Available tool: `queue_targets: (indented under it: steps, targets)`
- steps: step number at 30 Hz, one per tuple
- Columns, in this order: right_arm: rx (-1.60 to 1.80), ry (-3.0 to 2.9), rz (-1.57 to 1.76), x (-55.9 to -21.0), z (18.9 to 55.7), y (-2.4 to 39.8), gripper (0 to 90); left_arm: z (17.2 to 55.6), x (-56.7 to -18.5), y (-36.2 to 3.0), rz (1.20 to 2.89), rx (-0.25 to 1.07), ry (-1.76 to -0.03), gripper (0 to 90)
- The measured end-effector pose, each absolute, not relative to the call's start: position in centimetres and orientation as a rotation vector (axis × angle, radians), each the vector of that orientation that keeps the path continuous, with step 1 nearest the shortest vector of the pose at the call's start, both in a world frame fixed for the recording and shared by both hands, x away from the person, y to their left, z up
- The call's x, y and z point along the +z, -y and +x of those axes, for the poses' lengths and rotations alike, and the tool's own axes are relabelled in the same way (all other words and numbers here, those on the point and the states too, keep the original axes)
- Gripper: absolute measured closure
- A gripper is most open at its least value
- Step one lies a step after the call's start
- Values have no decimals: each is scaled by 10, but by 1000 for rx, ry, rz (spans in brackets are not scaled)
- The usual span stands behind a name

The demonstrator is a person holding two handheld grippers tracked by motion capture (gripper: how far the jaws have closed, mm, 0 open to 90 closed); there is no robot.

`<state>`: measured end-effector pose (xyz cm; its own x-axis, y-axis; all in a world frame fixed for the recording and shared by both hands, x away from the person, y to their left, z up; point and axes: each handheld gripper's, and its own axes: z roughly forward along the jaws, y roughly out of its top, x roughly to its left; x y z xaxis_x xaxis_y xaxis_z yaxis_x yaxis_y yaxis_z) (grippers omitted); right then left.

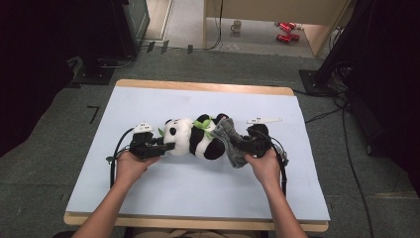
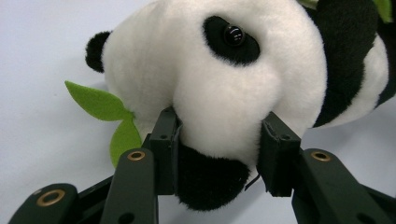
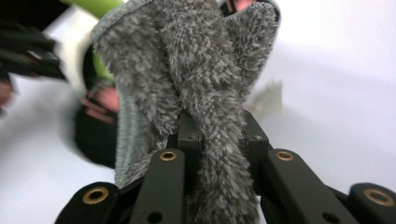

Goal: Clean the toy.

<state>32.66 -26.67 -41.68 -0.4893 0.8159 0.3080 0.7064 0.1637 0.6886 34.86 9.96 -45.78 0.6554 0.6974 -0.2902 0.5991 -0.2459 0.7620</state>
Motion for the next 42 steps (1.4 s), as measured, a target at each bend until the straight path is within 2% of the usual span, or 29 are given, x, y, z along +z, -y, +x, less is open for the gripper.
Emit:
queue_targets:
  steps: [10, 19, 23, 30, 36, 42]
  targets:
    - [1210, -2287, 1507, -424, 329, 269, 761, 348, -457, -99, 1928, 129, -1032, 564]
    - [1312, -2184, 1421, -381, 320, 274, 760, 346, -452, -95, 1931, 112, -1046, 599]
    - [1358, -2190, 1369, -364, 314, 263, 760, 340, -448, -90, 1937, 93, -1042, 637]
    - [1473, -2247, 1249, -341, 300, 237, 760, 325, -441, -84, 1943, 85, -1061, 634]
    - [1396, -2360, 1203, -358, 299, 209, 760, 326, -443, -86, 1944, 106, -1067, 615]
    - [1261, -2389, 1251, -386, 307, 206, 761, 327, -444, -87, 1958, 137, -1029, 594]
